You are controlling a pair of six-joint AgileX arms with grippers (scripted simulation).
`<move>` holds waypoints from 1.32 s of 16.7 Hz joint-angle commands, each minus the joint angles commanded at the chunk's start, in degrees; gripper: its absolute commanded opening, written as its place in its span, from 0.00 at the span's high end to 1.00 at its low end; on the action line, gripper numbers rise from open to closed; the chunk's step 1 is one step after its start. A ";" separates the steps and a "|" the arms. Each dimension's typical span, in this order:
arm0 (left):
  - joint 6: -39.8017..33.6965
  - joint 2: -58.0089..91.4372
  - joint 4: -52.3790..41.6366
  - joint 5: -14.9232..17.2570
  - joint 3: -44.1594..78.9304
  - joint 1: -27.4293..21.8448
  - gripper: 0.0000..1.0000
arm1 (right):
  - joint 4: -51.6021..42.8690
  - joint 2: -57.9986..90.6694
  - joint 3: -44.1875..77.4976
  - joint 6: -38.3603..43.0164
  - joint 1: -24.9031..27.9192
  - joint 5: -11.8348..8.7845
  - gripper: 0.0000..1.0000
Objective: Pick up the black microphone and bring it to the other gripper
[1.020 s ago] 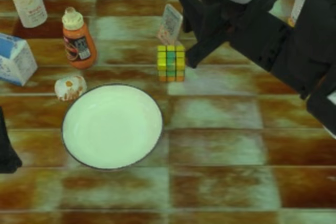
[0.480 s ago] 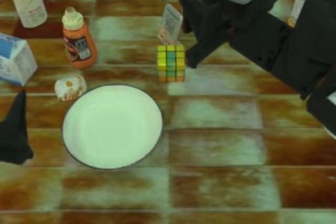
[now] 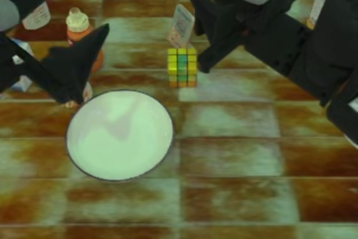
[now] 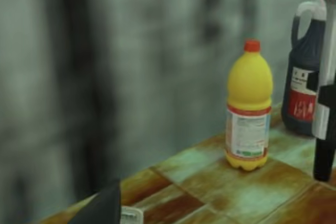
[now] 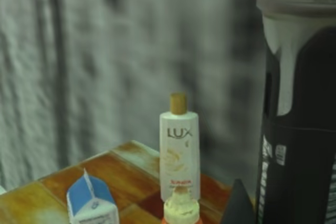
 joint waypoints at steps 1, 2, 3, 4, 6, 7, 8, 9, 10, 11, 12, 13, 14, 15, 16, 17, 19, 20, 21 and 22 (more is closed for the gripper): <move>0.26 4.13 1.33 2.28 2.70 -1.04 0.00 | 0.00 0.00 0.00 0.00 0.00 0.00 1.00; 0.50 7.80 2.48 4.35 5.10 -2.00 0.00 | 0.00 0.00 0.00 0.00 0.00 0.00 1.00; 0.71 11.05 3.44 6.22 7.18 -2.86 0.00 | 0.00 0.00 0.00 0.00 0.00 0.00 1.00; 0.88 13.82 4.22 7.86 8.95 -3.62 0.00 | 0.00 0.00 0.00 0.00 0.00 0.00 1.00; 1.10 17.75 5.23 10.29 11.41 -4.74 0.00 | 0.00 0.00 0.00 0.00 0.00 0.00 1.00; 1.15 18.91 5.48 10.99 12.09 -5.07 0.00 | 0.00 0.00 0.00 0.00 0.00 0.00 1.00; 1.17 19.54 5.59 11.35 12.42 -5.22 0.00 | 0.00 0.00 0.00 0.00 0.00 0.00 1.00; 1.17 19.63 5.60 11.40 12.47 -5.24 0.00 | 0.00 0.00 0.00 0.00 0.00 0.00 1.00; 1.17 19.63 5.60 11.40 12.47 -5.24 0.00 | 0.00 0.00 0.00 0.00 0.00 0.00 1.00; 1.17 19.63 5.60 11.40 12.47 -5.24 0.00 | 0.00 0.00 0.00 0.00 0.00 0.00 1.00; 1.15 19.42 5.51 11.28 12.22 -4.95 0.00 | 0.00 0.00 0.00 0.00 0.00 0.00 1.00; 1.14 19.60 5.56 11.20 12.38 -5.09 0.00 | 0.00 0.00 0.00 0.00 0.00 0.00 1.00; 1.13 20.37 5.79 10.81 13.06 -5.63 0.00 | 0.00 0.00 0.00 0.00 0.00 0.00 1.00; 1.10 21.75 6.16 10.11 14.19 -6.47 0.00 | 0.00 0.00 0.00 0.00 0.00 0.00 1.00; 1.07 23.66 6.66 9.15 15.66 -7.55 0.00 | 0.00 0.00 0.00 0.00 0.00 0.00 1.00; 1.03 25.91 7.23 7.98 17.35 -8.79 0.00 | 0.00 0.00 0.00 0.00 0.00 0.00 1.00; 0.95 30.82 8.44 5.29 21.03 -11.52 0.00 | 0.00 0.00 0.00 0.00 0.00 0.00 1.00; 0.90 33.18 9.02 3.94 22.81 -12.89 0.00 | 0.00 0.00 0.00 0.00 0.00 0.00 1.00; 0.86 35.30 9.54 2.70 24.42 -14.18 0.00 | 0.00 0.00 0.00 0.00 0.00 0.00 1.00; 0.82 37.02 9.96 1.63 25.76 -15.28 0.00 | 0.00 0.00 0.00 0.00 0.00 0.00 1.00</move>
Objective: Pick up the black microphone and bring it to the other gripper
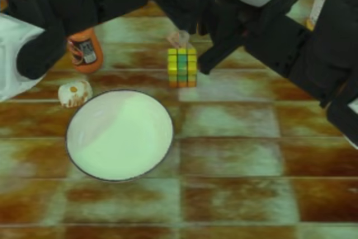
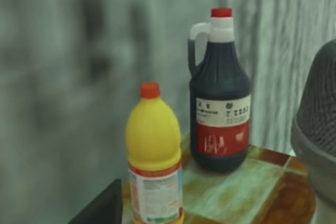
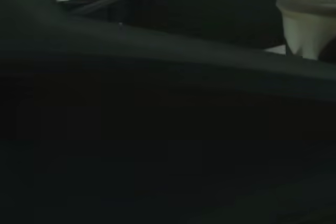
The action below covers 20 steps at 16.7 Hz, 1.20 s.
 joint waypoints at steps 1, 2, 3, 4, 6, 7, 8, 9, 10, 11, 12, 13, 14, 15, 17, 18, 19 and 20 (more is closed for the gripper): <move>-0.04 1.21 0.30 -0.80 0.99 -0.83 0.00 | 0.00 0.00 0.00 0.00 0.00 0.00 1.00; -0.06 1.79 0.45 -1.22 1.49 -1.25 0.00 | 0.00 0.00 0.00 0.00 0.00 0.00 1.00; -0.07 1.86 0.46 -1.27 1.55 -1.31 0.00 | 0.00 0.00 0.00 0.00 0.00 0.00 1.00; -0.07 1.86 0.46 -1.27 1.55 -1.31 0.00 | 0.00 0.00 0.00 0.00 0.00 0.00 1.00; -0.07 1.86 0.46 -1.27 1.55 -1.31 0.00 | 0.00 0.00 0.00 0.00 0.00 0.00 1.00; -0.07 1.86 0.46 -1.27 1.55 -1.31 0.08 | 0.00 0.00 0.00 0.00 0.00 0.00 1.00; -0.07 1.86 0.46 -1.27 1.55 -1.31 0.15 | 0.00 0.00 0.00 0.00 0.00 0.00 1.00; -0.07 1.86 0.46 -1.27 1.55 -1.31 0.23 | 0.00 0.00 0.00 0.00 0.00 0.00 1.00; -0.07 1.86 0.46 -1.27 1.55 -1.31 0.30 | 0.00 0.00 0.00 0.00 0.00 0.00 1.00; -0.07 1.86 0.46 -1.27 1.55 -1.31 0.38 | 0.00 0.00 0.00 0.00 0.00 0.00 1.00; -0.07 1.86 0.46 -1.27 1.55 -1.31 0.45 | 0.00 0.00 0.00 0.00 0.00 0.00 1.00; -0.07 1.86 0.46 -1.27 1.55 -1.31 0.53 | 0.00 0.00 0.00 0.00 0.00 0.00 1.00; -0.07 1.86 0.46 -1.27 1.55 -1.31 0.60 | 0.00 0.00 0.00 0.00 0.00 0.00 1.00; -0.07 1.86 0.46 -1.27 1.55 -1.31 0.68 | 0.00 0.00 0.00 0.00 0.00 0.00 1.00; -0.07 1.86 0.46 -1.27 1.55 -1.31 0.83 | 0.00 0.00 0.00 0.00 0.00 0.00 1.00; -0.07 1.86 0.46 -1.27 1.55 -1.31 0.90 | 0.00 0.00 0.00 0.00 0.00 0.00 1.00; -0.07 1.86 0.46 -1.27 1.55 -1.31 0.98 | 0.00 0.00 0.00 0.00 0.00 0.00 1.00; -0.07 1.86 0.46 -1.27 1.55 -1.31 1.00 | 0.00 0.00 0.00 0.00 0.00 0.00 1.00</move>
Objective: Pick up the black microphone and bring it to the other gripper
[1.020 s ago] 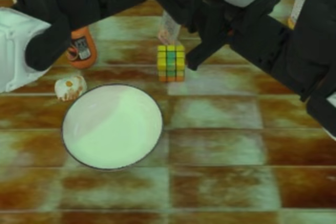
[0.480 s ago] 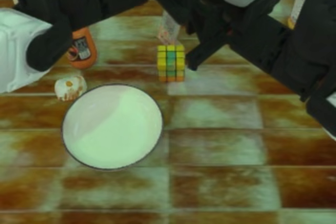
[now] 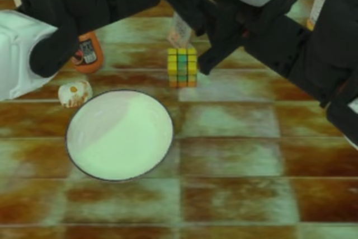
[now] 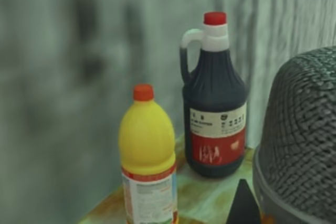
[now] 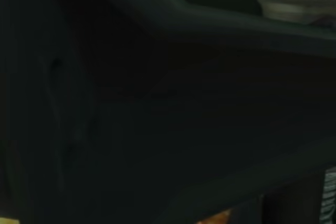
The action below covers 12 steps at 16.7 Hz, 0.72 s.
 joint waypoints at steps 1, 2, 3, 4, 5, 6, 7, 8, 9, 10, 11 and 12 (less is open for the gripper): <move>0.00 0.00 0.00 0.00 0.00 0.00 1.00 | 0.00 0.00 0.00 0.00 0.00 0.00 1.00; 0.00 0.00 0.00 0.00 0.00 0.00 1.00 | 0.00 0.00 0.00 0.00 0.00 0.00 1.00; 0.00 0.00 0.00 0.00 0.00 0.00 1.00 | 0.00 0.00 0.00 0.00 0.00 0.00 1.00; 0.00 0.00 0.00 0.00 0.00 0.00 1.00 | 0.00 0.00 0.00 0.00 0.00 0.00 1.00; 0.00 0.00 0.00 0.00 0.00 0.00 1.00 | 0.00 0.00 0.00 0.00 0.00 0.00 1.00; 0.00 0.00 0.00 0.00 0.00 0.00 1.00 | 0.00 0.00 0.00 0.00 0.00 0.00 1.00; 0.00 0.00 0.00 0.00 0.00 0.00 1.00 | 0.00 0.00 0.00 0.00 0.00 0.00 1.00; 0.00 0.00 0.00 0.00 0.00 0.00 1.00 | 0.00 0.00 0.00 0.00 0.00 0.00 1.00; 0.00 0.00 0.00 0.00 0.00 0.00 1.00 | 0.00 0.00 0.00 0.00 0.00 0.00 0.92; 0.00 0.00 0.00 0.00 0.00 0.00 1.00 | 0.00 0.00 0.00 0.00 0.00 0.00 0.85; 0.00 0.00 0.00 0.00 0.00 0.00 1.00 | 0.00 0.00 0.00 0.00 0.00 0.00 0.77; 0.00 0.00 0.00 0.00 0.00 0.00 1.00 | 0.00 0.00 0.00 0.00 0.00 0.00 0.70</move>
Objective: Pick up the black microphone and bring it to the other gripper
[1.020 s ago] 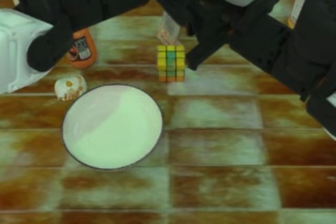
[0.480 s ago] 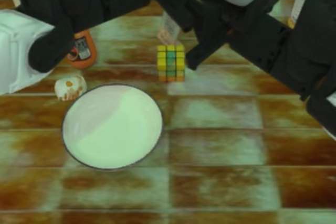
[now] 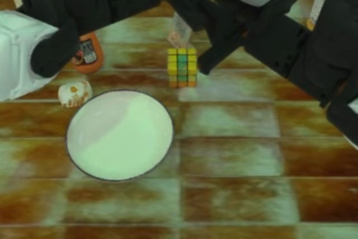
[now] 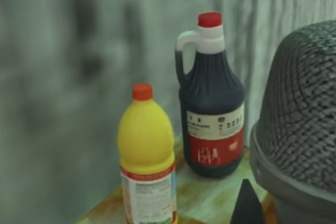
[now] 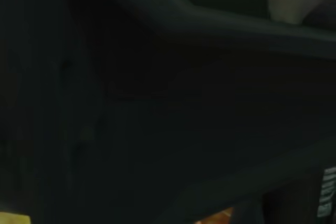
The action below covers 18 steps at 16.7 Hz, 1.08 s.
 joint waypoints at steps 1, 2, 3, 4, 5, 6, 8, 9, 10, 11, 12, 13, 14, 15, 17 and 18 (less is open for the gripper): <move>0.00 0.00 0.00 0.00 0.00 0.00 1.00 | 0.00 0.00 0.00 0.00 0.00 0.00 0.62; 0.00 0.00 0.00 0.00 0.00 0.00 1.00 | 0.00 0.00 0.00 0.00 0.00 0.00 0.55; 0.00 0.00 0.00 0.00 0.00 0.00 1.00 | 0.00 0.00 0.00 0.00 0.00 0.00 0.47; 0.00 0.00 0.00 0.00 0.00 0.00 1.00 | 0.00 0.00 0.00 0.00 0.00 0.00 0.40; 0.00 0.00 0.00 0.00 0.00 0.00 1.00 | 0.00 0.00 0.00 0.00 0.00 0.00 0.32; 0.00 0.00 0.00 0.00 0.00 0.00 1.00 | 0.00 0.00 0.00 0.00 0.00 0.00 0.25; 0.00 0.00 0.00 0.00 0.00 0.00 1.00 | 0.00 0.00 0.00 0.00 0.00 0.00 0.10; 0.00 0.00 0.00 0.00 0.00 0.00 1.00 | 0.00 0.00 0.00 0.00 0.00 0.00 0.02; 0.00 0.00 0.00 0.00 0.00 0.00 1.00 | 0.00 0.00 0.00 0.00 0.00 0.00 0.00; 0.00 0.00 0.00 0.00 0.00 0.00 1.00 | 0.00 0.00 0.00 0.00 0.00 0.00 0.00; 0.00 0.00 0.00 0.00 0.00 0.00 1.00 | 0.00 0.00 0.00 0.00 0.00 0.00 0.00; 0.00 0.00 0.00 0.00 0.00 0.00 1.00 | 0.00 0.00 0.00 0.00 0.00 0.00 0.00; 0.00 0.00 0.00 0.00 0.00 0.00 1.00 | 0.00 0.00 0.00 0.00 0.00 0.00 0.00; 0.00 0.00 0.00 0.00 0.00 0.00 1.00 | 0.00 0.00 0.00 0.00 0.00 0.00 0.00; 0.00 0.00 0.00 0.00 0.00 0.00 1.00 | 0.00 0.00 0.00 0.00 0.00 0.00 0.00; 0.31 -0.34 -0.12 -0.45 0.45 0.02 1.00 | -0.02 0.47 -0.46 -0.27 -0.28 0.35 0.00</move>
